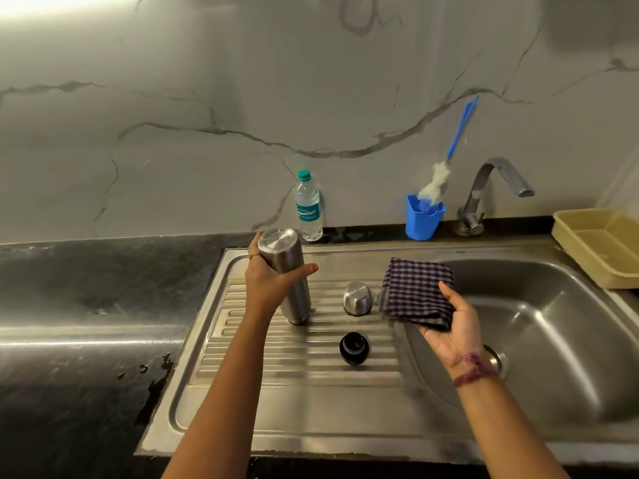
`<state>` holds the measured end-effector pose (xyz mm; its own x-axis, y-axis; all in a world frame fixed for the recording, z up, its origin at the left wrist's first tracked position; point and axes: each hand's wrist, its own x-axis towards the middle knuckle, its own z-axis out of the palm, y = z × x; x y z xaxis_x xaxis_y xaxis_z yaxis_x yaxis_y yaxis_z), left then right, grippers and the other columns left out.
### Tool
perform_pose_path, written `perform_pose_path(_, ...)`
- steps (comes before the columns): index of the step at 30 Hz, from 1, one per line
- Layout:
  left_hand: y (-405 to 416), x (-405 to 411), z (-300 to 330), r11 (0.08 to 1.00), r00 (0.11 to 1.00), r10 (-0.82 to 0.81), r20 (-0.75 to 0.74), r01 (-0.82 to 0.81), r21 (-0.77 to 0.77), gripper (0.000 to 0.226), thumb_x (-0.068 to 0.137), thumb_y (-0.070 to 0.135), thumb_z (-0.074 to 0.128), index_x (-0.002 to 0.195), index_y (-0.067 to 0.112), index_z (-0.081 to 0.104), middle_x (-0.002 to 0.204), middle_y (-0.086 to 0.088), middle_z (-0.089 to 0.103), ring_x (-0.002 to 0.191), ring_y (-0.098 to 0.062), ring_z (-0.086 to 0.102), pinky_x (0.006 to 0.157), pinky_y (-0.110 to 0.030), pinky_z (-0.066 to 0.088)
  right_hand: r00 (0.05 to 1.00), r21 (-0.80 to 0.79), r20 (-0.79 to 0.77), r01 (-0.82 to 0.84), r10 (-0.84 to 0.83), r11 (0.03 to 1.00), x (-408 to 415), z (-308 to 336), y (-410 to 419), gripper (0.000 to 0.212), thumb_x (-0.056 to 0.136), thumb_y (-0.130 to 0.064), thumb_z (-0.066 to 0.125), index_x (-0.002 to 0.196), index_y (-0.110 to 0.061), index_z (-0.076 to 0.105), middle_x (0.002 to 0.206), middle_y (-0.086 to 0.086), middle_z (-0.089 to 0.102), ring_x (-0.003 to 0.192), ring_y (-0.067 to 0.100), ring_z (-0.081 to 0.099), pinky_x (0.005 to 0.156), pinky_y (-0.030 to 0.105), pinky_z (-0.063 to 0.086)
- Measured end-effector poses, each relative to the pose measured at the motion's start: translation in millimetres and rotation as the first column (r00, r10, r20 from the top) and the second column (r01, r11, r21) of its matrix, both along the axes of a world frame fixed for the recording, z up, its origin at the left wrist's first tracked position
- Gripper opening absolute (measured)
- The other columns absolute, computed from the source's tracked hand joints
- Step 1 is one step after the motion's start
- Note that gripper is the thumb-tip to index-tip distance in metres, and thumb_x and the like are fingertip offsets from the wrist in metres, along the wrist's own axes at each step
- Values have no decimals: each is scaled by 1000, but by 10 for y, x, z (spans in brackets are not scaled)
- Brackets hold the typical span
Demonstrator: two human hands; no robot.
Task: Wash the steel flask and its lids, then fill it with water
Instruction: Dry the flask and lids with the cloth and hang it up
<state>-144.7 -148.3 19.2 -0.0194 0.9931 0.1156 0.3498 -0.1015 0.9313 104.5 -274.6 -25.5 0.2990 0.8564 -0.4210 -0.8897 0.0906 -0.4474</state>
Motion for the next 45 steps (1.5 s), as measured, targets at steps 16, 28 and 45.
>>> perform_pose_path(16,69,284,385,978,997,-72,-25,75,192,84,62,26,93,132,23,47,114,7,60,106,-15,58,88,-31,52,995,-7,-4,101,-101,995,203,-12,-175,33,95,-26,52,124,-10,55,111,15,69,101,33,65,68,44,60)
perform_pose_path(28,-221,1353,715,925,956,-292,6,281,256,85,62,27,93,132,22,46,112,17,59,105,0,59,92,-21,51,987,-58,7,161,-161,985,1004,-39,-578,67,66,-23,77,127,-8,55,123,18,64,114,38,59,100,55,44)
perform_pose_path(45,-1004,2828,186,910,912,-408,47,402,103,89,60,22,94,130,38,41,130,13,48,114,-1,52,89,-14,44,996,-71,88,-12,18,997,2219,58,-1051,37,93,-25,53,123,-5,58,124,18,63,112,34,63,98,53,47)
